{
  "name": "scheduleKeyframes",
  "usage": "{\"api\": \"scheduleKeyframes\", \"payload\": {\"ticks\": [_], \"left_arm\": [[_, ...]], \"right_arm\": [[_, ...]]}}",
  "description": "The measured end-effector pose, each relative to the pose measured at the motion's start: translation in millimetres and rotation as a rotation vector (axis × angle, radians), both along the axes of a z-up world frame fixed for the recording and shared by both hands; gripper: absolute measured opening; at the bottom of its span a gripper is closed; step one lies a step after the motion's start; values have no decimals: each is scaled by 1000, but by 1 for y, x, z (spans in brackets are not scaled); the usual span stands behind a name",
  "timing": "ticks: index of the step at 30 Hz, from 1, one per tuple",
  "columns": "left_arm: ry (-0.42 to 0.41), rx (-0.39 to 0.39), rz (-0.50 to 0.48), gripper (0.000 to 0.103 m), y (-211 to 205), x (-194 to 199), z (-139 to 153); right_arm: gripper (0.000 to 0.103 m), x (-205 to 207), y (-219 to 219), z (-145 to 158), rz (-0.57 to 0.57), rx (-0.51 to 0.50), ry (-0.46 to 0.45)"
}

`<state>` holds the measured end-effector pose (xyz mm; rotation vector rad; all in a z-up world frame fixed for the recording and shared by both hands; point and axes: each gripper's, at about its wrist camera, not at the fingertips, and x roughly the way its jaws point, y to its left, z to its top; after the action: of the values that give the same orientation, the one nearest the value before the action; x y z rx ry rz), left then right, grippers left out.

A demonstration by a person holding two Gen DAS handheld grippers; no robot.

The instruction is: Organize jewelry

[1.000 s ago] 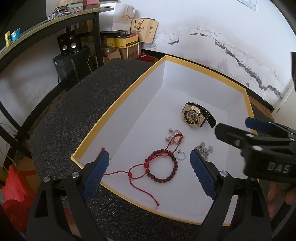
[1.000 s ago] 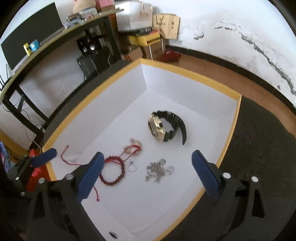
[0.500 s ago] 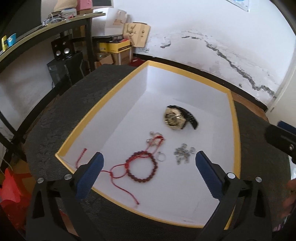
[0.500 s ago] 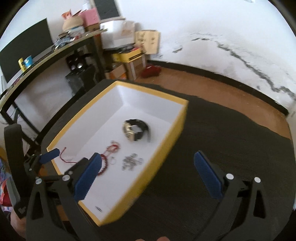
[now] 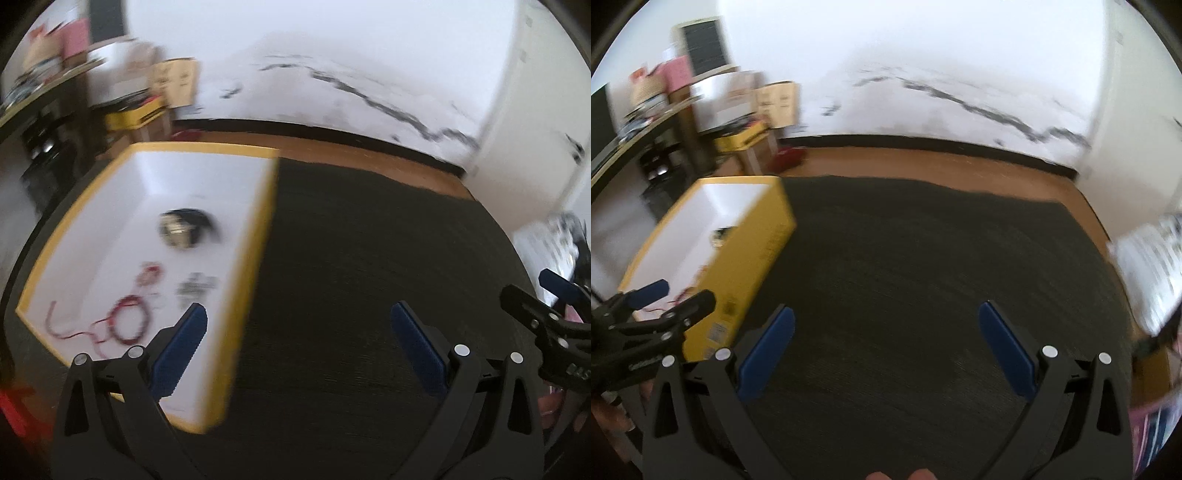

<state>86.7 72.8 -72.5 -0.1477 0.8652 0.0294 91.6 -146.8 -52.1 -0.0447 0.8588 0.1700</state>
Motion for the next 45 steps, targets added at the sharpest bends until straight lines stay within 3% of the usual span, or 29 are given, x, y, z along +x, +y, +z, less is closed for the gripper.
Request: {"api": "scheduleKeyframes", "payload": {"ticks": [6, 11, 23, 45], "left_arm": [[2, 44, -109, 97, -60, 6, -8], [13, 48, -119, 97, -80, 15, -15], [33, 88, -100, 97, -92, 33, -35], [87, 81, -73, 97, -82, 42, -43]], "right_arm": [[96, -8, -61, -22, -117, -28, 12], [96, -11, -84, -35, -133, -50, 17], [96, 12, -74, -53, -108, -41, 48], [96, 16, -60, -55, -91, -48, 50]]}}
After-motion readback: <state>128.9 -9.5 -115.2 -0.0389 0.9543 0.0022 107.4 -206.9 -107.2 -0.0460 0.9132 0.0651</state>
